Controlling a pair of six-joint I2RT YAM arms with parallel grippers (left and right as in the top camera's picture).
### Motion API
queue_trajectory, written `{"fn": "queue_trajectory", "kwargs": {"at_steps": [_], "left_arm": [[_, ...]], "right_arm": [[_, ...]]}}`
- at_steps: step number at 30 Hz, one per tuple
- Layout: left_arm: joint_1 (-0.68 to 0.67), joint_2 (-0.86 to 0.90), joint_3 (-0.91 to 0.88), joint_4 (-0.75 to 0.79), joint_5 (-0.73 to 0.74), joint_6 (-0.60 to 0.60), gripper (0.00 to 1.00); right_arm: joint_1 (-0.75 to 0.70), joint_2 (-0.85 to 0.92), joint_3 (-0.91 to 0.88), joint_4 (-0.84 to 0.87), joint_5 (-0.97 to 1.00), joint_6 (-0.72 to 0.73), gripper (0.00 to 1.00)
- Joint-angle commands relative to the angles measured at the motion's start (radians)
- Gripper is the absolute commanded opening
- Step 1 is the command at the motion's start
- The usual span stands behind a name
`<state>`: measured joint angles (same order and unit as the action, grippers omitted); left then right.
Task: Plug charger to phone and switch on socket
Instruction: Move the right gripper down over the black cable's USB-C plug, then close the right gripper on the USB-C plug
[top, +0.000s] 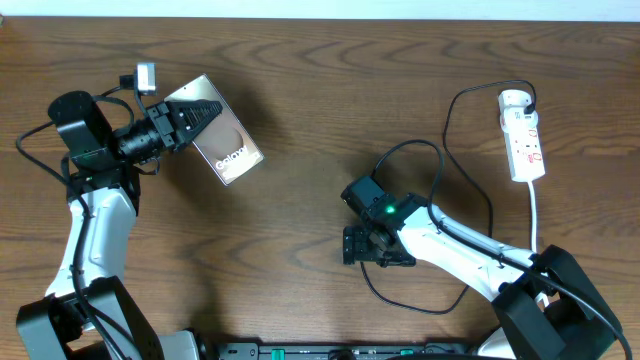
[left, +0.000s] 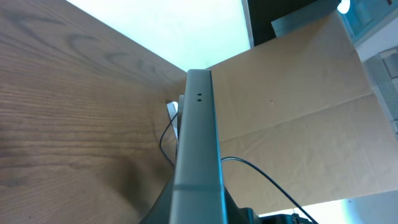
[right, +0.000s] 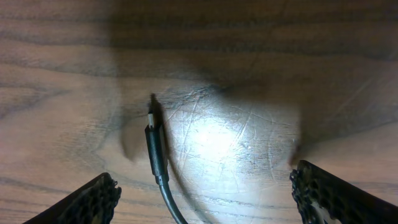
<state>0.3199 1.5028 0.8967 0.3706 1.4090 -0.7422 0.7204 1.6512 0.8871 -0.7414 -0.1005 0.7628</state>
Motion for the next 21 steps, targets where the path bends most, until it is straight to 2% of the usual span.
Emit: {"fn": "queue_trajectory", "kwargs": {"at_steps": [1,13,17,21], "left_arm": [[0.004,-0.005,0.023,0.008,0.032,0.016,0.07],[0.004,-0.005,0.023,0.008,0.032,0.017,0.08],[0.004,-0.005,0.023,0.008,0.032,0.017,0.07],[0.004,-0.005,0.023,0.008,0.032,0.017,0.07]], "right_arm": [[0.008,0.005,-0.012,0.000,0.004,0.026,0.88],[0.036,0.006,-0.013,0.001,0.027,0.037,0.87],[0.039,0.006,-0.014,-0.002,0.027,0.045,0.84],[0.040,0.006,-0.016,-0.002,0.028,0.045,0.75]]}}
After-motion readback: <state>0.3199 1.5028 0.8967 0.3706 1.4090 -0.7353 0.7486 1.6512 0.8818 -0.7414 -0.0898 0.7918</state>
